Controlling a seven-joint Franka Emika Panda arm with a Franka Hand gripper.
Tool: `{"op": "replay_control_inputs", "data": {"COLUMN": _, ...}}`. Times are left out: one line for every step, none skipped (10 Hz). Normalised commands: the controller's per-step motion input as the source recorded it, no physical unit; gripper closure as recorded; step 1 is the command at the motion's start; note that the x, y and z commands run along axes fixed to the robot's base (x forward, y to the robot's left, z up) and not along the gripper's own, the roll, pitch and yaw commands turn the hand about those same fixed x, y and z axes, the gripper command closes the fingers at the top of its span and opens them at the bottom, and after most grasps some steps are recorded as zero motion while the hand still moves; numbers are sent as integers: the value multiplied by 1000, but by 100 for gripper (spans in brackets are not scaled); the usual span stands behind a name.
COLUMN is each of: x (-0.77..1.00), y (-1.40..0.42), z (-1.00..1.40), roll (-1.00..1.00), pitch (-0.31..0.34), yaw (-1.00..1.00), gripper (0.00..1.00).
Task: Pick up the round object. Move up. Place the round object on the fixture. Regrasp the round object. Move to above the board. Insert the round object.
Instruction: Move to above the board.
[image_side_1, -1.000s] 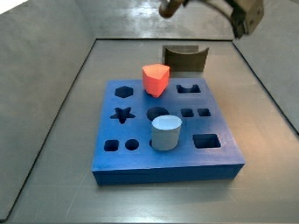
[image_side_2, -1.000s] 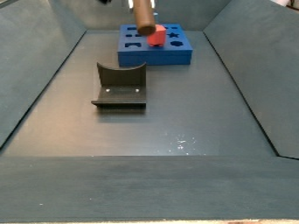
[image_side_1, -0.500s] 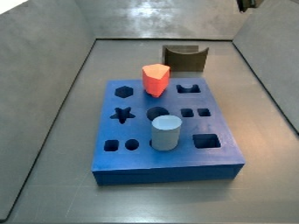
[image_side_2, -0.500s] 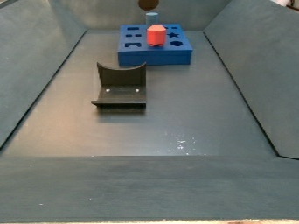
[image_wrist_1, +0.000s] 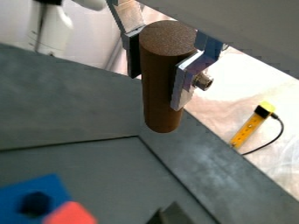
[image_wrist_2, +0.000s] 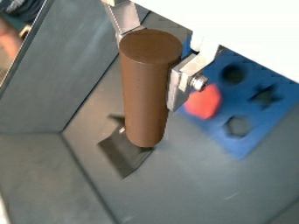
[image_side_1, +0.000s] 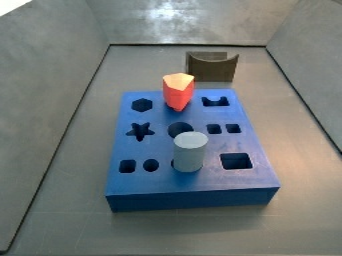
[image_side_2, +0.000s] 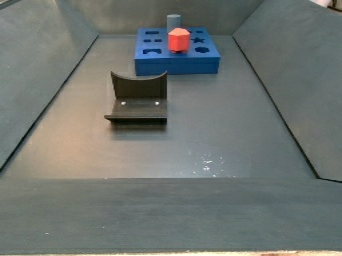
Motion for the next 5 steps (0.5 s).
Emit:
{"op": "replay_control_inputs", "data": {"x": -277, "y": -559, "z": 338, "roll": -1000, "pitch": -7, "yaw": -201, "gripper": 100}}
{"op": "replay_control_inputs", "data": {"x": -197, "y": -393, "z": 244, "roll": -1000, "pitch": -1, "yaw": -199, "gripper": 100}}
{"op": "replay_control_inputs", "data": {"x": -105, "y": -165, "z": 106, "roll": -1000, "pitch": 11, "yaw": -191, "gripper": 100}}
{"op": "replay_control_inputs", "data": {"x": -90, "y": -85, "z": 61, "roll": -1000, "pitch": 13, "yaw": -189, "gripper": 100}}
{"op": "replay_control_inputs", "data": {"x": -86, "y": 3, "z": 31, "roll": -1000, "pitch": 16, "yaw": -180, "gripper": 100}}
